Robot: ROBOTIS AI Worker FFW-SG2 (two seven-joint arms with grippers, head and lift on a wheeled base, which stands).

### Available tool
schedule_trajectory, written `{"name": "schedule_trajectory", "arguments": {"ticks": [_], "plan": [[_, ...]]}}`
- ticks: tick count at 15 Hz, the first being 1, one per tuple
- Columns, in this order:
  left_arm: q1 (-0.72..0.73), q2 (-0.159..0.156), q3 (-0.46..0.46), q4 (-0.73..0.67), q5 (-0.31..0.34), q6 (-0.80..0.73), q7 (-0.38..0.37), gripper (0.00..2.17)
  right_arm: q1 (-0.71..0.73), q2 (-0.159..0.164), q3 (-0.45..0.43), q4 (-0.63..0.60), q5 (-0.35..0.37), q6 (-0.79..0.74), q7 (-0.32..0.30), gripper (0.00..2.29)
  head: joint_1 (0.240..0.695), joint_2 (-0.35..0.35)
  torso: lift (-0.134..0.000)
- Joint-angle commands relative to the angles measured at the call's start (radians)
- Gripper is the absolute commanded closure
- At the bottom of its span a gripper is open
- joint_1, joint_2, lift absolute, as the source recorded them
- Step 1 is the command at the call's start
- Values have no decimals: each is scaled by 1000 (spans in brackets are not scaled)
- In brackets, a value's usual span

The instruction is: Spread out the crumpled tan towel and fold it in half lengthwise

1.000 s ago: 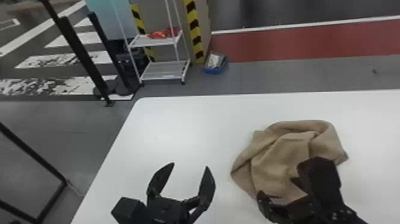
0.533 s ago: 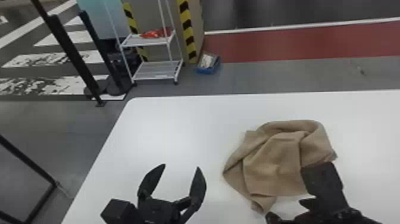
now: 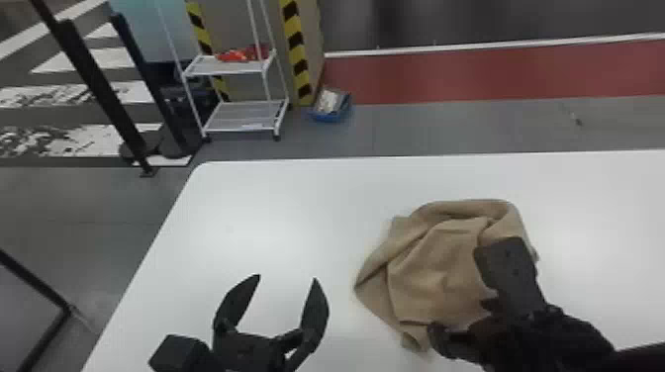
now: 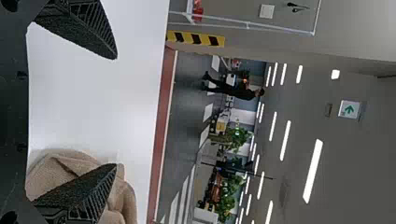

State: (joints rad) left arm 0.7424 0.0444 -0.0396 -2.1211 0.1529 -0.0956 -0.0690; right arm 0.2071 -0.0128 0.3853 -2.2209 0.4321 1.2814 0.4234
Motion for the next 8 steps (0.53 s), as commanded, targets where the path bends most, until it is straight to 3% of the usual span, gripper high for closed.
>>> {"name": "schedule_trajectory", "arguments": {"ticks": [1,5,8], "plan": [[0,0,0,1,0,0,0,53,-34,5,4,58,-13,-30,-8,272,695,183,-124],[0,0,4,4,0,-3,0,53,-49,8,9,90,-38,-67,-9,853,695,197,-124],[-2,0,3,7,0,-3,0,53,-44,10,6,90,-38,-89,-23,1659,695,208,-124]]}}
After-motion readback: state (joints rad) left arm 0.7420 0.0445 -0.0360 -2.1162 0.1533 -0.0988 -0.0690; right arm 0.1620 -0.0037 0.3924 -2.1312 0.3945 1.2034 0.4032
